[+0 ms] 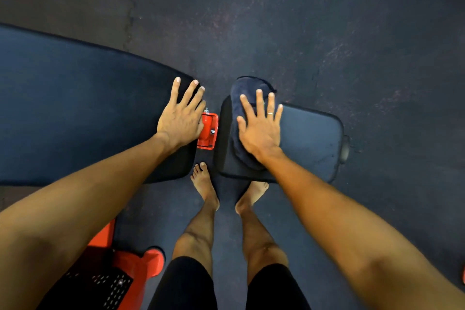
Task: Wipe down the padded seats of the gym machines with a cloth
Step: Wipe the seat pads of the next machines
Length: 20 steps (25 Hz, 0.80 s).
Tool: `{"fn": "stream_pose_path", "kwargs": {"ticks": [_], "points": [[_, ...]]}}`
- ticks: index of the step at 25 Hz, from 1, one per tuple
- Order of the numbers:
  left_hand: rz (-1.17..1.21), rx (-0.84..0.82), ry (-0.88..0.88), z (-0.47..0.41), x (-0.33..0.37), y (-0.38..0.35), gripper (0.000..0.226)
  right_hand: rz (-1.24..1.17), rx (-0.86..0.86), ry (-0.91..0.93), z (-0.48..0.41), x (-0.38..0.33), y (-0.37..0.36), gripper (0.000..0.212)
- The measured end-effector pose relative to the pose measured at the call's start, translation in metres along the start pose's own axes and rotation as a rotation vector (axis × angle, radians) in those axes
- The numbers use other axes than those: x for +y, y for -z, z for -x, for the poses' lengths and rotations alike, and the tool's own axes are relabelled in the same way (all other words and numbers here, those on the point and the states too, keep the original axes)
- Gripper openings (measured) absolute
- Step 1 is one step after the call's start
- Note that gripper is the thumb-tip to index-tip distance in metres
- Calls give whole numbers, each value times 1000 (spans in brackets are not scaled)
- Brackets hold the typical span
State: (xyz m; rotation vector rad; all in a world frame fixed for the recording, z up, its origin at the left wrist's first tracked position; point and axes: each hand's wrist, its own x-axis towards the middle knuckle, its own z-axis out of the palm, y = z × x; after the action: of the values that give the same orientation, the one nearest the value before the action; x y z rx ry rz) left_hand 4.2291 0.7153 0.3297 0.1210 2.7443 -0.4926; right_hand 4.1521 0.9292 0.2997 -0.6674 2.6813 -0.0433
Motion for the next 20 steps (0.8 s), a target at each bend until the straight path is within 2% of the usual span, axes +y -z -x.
{"fn": "stream_pose_path", "kwargs": {"ticks": [1, 3, 5, 8, 10, 13, 15, 17, 20], "points": [[5, 6, 1, 1, 1, -1, 61, -10, 1, -3, 7, -18, -7, 62], [33, 10, 9, 8, 7, -1, 62, 52, -52, 163, 34, -40, -22, 60], [47, -3, -5, 22, 19, -4, 66, 139, -97, 354, 69, -39, -35, 57], [48, -20, -48, 54, 28, -12, 68, 115, -31, 469, 97, -15, -39, 56], [43, -10, -66, 69, 29, -14, 67, 108, 4, 396, 89, 7, -30, 58], [37, -14, -64, 75, 33, -15, 68, 14, 25, 22, 51, 4, -10, 64], [33, -25, -62, 76, 35, -16, 68, -6, 16, -107, 42, -23, -13, 68], [34, -27, -62, 77, 37, -16, 68, 33, -11, -33, 55, -47, -24, 69], [27, -32, -61, 77, 37, -17, 68, 149, -95, 290, 91, -47, -39, 65]]}}
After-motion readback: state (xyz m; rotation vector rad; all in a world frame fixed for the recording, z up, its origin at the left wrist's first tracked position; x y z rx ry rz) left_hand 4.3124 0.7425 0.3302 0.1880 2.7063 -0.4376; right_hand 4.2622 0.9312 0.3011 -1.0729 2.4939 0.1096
